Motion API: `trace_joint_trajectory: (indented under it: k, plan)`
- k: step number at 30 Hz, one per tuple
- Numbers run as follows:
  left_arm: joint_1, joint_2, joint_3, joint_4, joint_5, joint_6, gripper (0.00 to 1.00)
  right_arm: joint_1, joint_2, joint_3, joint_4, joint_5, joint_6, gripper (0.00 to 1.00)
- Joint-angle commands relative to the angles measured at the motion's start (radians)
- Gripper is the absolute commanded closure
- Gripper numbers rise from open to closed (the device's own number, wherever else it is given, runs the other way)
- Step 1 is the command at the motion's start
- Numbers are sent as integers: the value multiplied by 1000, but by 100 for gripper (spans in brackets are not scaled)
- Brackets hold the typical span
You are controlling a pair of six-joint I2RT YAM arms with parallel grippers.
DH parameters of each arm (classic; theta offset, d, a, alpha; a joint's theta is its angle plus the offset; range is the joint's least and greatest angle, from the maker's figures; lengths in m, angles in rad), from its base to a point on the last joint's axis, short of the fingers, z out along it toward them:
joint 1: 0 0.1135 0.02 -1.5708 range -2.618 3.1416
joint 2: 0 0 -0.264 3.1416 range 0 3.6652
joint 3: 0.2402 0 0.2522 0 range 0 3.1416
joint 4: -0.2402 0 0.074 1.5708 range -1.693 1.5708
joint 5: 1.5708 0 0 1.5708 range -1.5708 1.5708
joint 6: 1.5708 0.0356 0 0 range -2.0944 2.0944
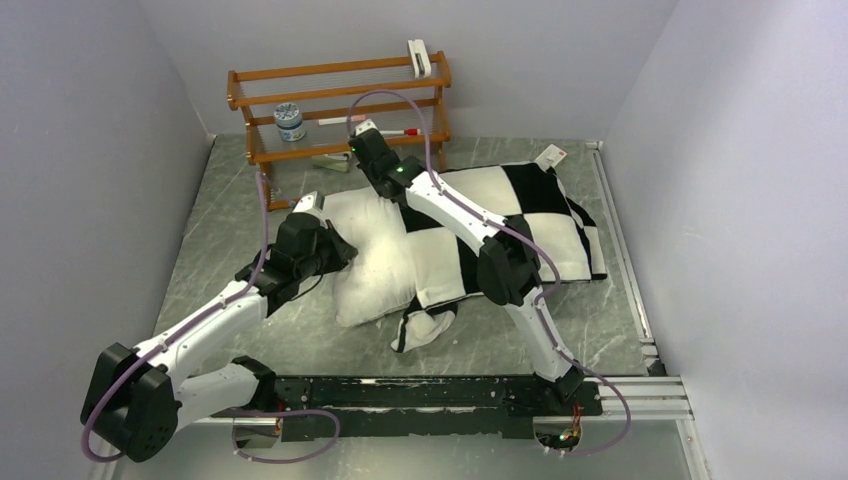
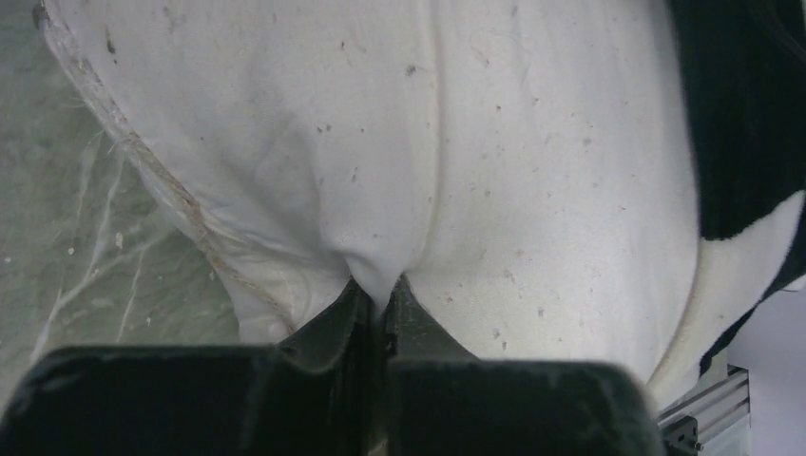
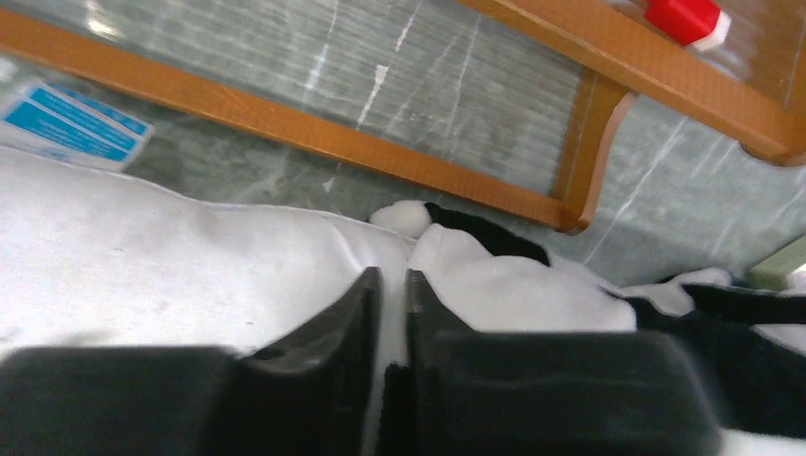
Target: Put the pillow into the pillowcase
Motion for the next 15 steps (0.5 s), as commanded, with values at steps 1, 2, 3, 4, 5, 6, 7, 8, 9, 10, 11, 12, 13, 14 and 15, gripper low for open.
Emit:
trace_joint_trajectory:
  k: [1, 2, 3, 4, 5, 6, 7, 8, 9, 10, 11, 12, 13, 14, 15]
  plan:
    - [3, -33, -3, 144, 66, 22, 95, -3, 10, 62, -87, 4, -1, 99]
    - [3, -32, -4, 151, 70, 22, 95, -2, 5, 67, -86, -19, 11, 100]
    - [3, -29, -4, 157, 77, 21, 95, -2, -8, 64, -77, -51, 21, 100]
    - [3, -26, -3, 161, 78, 20, 95, 0, -26, 53, -59, -81, 31, 100]
    - [2, -23, -2, 164, 81, 19, 95, 4, -45, 42, -37, -113, 36, 100]
    - [3, -21, -1, 169, 82, 17, 95, 10, -74, 32, -16, -153, 50, 100]
    - [3, -23, 1, 173, 81, 17, 95, 12, -95, 21, 7, -192, 77, 100]
    - [3, -23, 3, 177, 80, 17, 95, 18, -118, 7, 34, -230, 93, 100]
    - [3, -26, 6, 182, 79, 16, 95, 25, -143, -17, 79, -265, 104, 100]
    - [3, -27, 9, 190, 79, 17, 95, 34, -172, -45, 124, -293, 118, 100]
    - [2, -27, 12, 197, 81, 16, 95, 45, -211, -94, 185, -314, 135, 100]
    - [3, -28, 17, 203, 83, 14, 95, 52, -252, -166, 264, -337, 158, 100]
    - [3, -26, 20, 208, 84, 12, 95, 55, -300, -240, 356, -374, 189, 100]
    - [3, -23, 24, 215, 86, 7, 95, 57, -342, -315, 433, -414, 227, 100]
    - [2, -21, 26, 223, 91, 5, 95, 60, -367, -366, 495, -438, 258, 100]
